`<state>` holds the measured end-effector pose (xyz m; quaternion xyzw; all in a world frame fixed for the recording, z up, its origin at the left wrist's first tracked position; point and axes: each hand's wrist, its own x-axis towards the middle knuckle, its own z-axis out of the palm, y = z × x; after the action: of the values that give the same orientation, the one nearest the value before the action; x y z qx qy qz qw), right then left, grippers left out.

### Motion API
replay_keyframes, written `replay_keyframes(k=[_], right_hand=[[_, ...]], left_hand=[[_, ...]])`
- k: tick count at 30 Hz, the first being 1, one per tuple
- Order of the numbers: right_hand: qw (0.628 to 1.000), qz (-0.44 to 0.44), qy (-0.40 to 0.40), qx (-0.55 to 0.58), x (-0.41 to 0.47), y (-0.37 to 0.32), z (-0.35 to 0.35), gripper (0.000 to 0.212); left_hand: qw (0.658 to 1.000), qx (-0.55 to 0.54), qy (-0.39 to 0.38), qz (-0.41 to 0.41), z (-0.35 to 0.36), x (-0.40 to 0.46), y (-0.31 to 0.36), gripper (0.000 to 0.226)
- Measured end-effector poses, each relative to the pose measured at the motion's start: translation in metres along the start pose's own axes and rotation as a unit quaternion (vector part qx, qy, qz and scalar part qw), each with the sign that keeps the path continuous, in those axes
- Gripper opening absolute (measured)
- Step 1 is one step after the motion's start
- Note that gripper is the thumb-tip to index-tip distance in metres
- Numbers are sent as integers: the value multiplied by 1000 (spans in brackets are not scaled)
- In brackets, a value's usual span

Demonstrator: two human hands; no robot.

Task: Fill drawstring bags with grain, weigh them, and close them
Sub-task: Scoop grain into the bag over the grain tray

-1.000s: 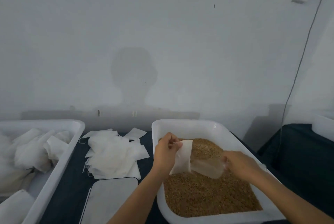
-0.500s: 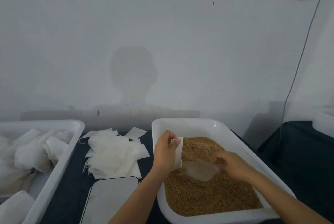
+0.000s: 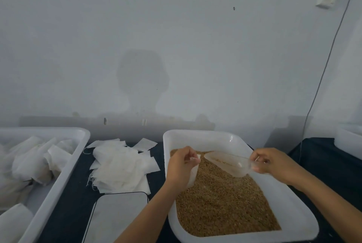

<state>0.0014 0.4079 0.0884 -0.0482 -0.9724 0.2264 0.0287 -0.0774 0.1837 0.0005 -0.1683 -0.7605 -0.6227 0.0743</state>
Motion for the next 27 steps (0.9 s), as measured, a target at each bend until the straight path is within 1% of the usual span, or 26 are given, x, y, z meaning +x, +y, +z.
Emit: replay_keyframes(k=[2,4,7,10,12,15,19,21,23,25,27], right_hand=[[1000,-14,4,-19,0,-7,-9,5],[998,-12,7,-61,1,-15,-17,7],[987,-7,7,-163,5,-27,-24,13],[966,-42,24,-255,6,-38,-25,17],[950,-83,40,-299,7,-41,-24,24],[917,-137,76,-368,9,-47,-22,32],[882,-196,108,-414,12,-54,-18,32],[866,-219,125,-432,12,-55,-17,32],[846,-234,137,-459,11,-54,-18,33],[829,-238,144,-485,11,-53,-19,36],[831,-205,153,-495,10,-50,-18,37]], left_hand=[[999,25,-21,11,1,0,-1,26],[997,54,-56,18,2,0,-1,26],[990,90,-105,30,4,0,-3,28],[985,109,-124,42,5,0,-3,32],[984,112,-128,48,5,0,-3,34],[983,114,-131,52,5,-1,-2,35],[983,118,-129,56,5,-1,-2,34],[983,122,-127,57,4,-2,-1,29],[983,119,-125,57,4,-2,-1,23],[986,109,-118,51,4,-2,-1,27],[988,100,-109,38,4,-2,-1,31]])
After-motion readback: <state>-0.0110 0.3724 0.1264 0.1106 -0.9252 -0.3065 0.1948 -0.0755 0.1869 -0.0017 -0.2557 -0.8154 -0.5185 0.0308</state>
